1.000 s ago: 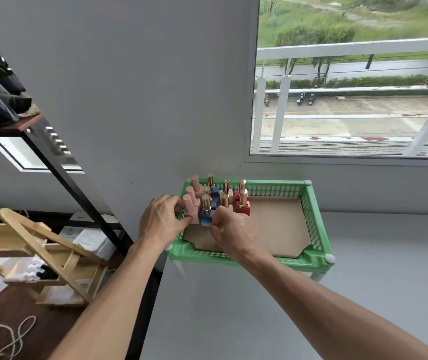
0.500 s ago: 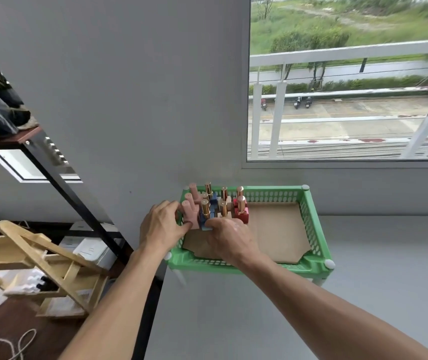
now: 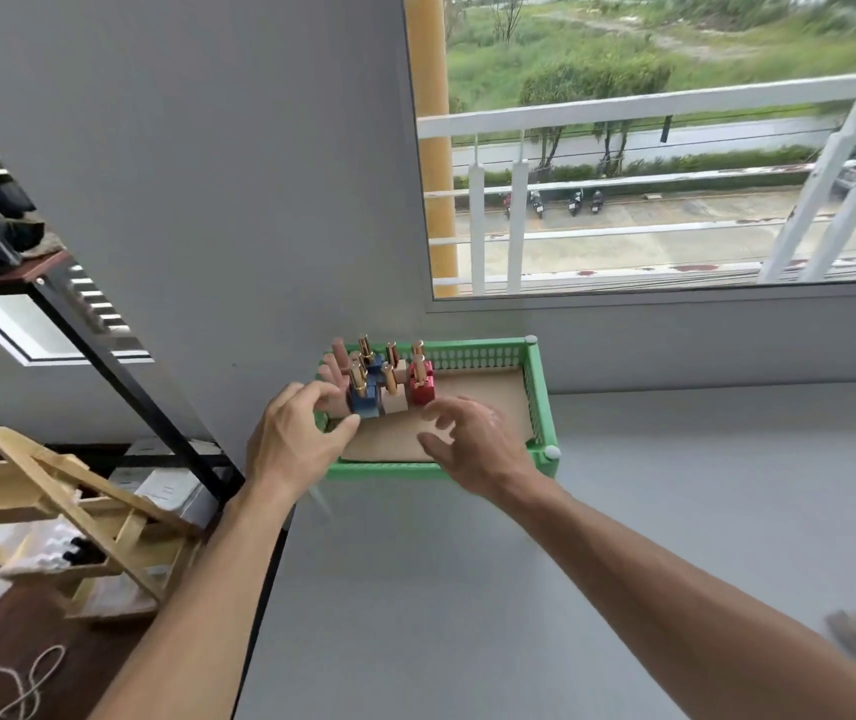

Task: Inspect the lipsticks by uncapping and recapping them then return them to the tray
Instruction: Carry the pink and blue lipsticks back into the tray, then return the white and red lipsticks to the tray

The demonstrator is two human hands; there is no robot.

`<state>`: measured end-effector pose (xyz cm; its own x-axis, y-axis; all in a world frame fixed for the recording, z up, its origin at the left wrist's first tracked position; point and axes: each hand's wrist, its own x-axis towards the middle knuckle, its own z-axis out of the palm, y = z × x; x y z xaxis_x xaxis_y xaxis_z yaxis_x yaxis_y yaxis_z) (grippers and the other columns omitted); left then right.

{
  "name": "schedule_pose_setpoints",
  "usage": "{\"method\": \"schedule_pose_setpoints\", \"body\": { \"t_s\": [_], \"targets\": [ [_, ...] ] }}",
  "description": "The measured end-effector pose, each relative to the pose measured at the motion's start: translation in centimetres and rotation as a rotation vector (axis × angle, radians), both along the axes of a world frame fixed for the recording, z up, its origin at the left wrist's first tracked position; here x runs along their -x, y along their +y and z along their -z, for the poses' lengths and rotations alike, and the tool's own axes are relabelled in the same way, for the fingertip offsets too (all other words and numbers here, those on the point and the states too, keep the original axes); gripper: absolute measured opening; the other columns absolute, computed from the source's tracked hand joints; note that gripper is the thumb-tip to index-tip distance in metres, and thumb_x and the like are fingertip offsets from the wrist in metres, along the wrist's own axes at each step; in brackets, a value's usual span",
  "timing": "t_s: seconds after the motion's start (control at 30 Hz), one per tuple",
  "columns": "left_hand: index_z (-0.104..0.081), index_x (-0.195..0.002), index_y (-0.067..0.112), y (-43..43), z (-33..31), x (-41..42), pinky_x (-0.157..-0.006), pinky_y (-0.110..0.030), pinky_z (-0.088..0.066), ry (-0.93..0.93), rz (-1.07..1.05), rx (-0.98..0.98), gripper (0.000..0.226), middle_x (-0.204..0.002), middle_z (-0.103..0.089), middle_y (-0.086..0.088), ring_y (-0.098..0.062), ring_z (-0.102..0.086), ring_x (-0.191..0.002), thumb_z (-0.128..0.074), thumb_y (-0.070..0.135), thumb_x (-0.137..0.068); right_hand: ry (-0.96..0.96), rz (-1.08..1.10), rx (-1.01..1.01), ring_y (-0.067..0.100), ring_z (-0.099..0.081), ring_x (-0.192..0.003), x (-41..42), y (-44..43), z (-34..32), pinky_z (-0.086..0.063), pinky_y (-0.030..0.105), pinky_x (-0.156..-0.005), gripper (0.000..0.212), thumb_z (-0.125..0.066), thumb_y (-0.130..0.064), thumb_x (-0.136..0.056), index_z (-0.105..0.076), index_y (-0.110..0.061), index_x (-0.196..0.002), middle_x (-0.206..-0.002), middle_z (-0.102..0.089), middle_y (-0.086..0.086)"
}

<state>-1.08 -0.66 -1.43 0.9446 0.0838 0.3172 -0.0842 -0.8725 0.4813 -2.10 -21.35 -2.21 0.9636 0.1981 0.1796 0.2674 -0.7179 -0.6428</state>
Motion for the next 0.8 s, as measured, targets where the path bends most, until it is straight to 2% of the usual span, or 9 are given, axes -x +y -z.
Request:
{"method": "schedule_pose_setpoints", "body": {
  "t_s": [0.07, 0.17, 0.37, 0.57, 0.8],
  "targets": [
    [-0.065, -0.099, 0.025, -2.9, -0.8, 1.2, -0.068, -0.025, -0.041, -0.009, 0.063, 0.035, 0.028, -0.090, -0.056, 0.008, -0.013, -0.054, -0.082, -0.076, 0.032, -0.074, -0.014, 0.053, -0.010, 0.013, -0.058, -0.084, 1.7, -2.7, -0.4, -0.044, 0.026, -0.083, 0.024, -0.064, -0.032, -0.085, -0.065, -0.023, -0.108, -0.101, -0.067, -0.002],
    [-0.066, -0.099, 0.020, -7.1, -1.6, 2.2, -0.084, -0.027, -0.045, -0.037, 0.167, 0.080, 0.028, -0.092, -0.062, 0.001, -0.014, -0.058, -0.084, -0.078, 0.025, -0.073, -0.012, 0.119, -0.003, 0.018, -0.062, -0.091, 3.9, -6.6, -0.9, -0.046, 0.029, -0.087, 0.025, -0.064, -0.033, -0.084, -0.066, -0.025, -0.108, -0.099, -0.067, -0.003],
    [-0.063, -0.106, 0.025, -16.1, -1.7, 3.9, -0.073, -0.031, -0.051, -0.019, 0.313, 0.066, 0.034, -0.092, -0.060, 0.003, -0.014, -0.058, -0.080, -0.074, 0.032, -0.075, -0.010, 0.270, 0.037, 0.020, -0.063, -0.091, 8.0, -15.5, -1.3, -0.048, 0.031, -0.084, 0.026, -0.064, -0.033, -0.084, -0.066, -0.024, -0.108, -0.100, -0.067, 0.000],
    [-0.063, -0.108, 0.028, -24.8, -0.1, 5.5, -0.076, -0.036, -0.053, 0.027, 0.434, 0.086, 0.038, -0.093, -0.060, 0.006, -0.014, -0.058, -0.080, -0.076, 0.034, -0.073, 0.011, 0.446, 0.011, 0.017, -0.062, -0.091, 11.6, -24.2, -1.2, -0.046, 0.028, -0.084, 0.027, -0.064, -0.033, -0.083, -0.065, -0.026, -0.108, -0.100, -0.066, -0.004],
    [-0.058, -0.114, 0.033, -34.7, 2.5, 8.2, -0.075, -0.034, -0.052, 0.135, 0.617, 0.082, 0.044, -0.096, -0.059, 0.011, -0.010, -0.058, -0.078, -0.074, 0.038, -0.073, 0.041, 0.635, 0.049, 0.021, -0.063, -0.089, 16.3, -34.2, 0.4, -0.048, 0.034, -0.086, 0.030, -0.065, -0.032, -0.082, -0.064, -0.022, -0.111, -0.098, -0.067, -0.002]
  ]
}}
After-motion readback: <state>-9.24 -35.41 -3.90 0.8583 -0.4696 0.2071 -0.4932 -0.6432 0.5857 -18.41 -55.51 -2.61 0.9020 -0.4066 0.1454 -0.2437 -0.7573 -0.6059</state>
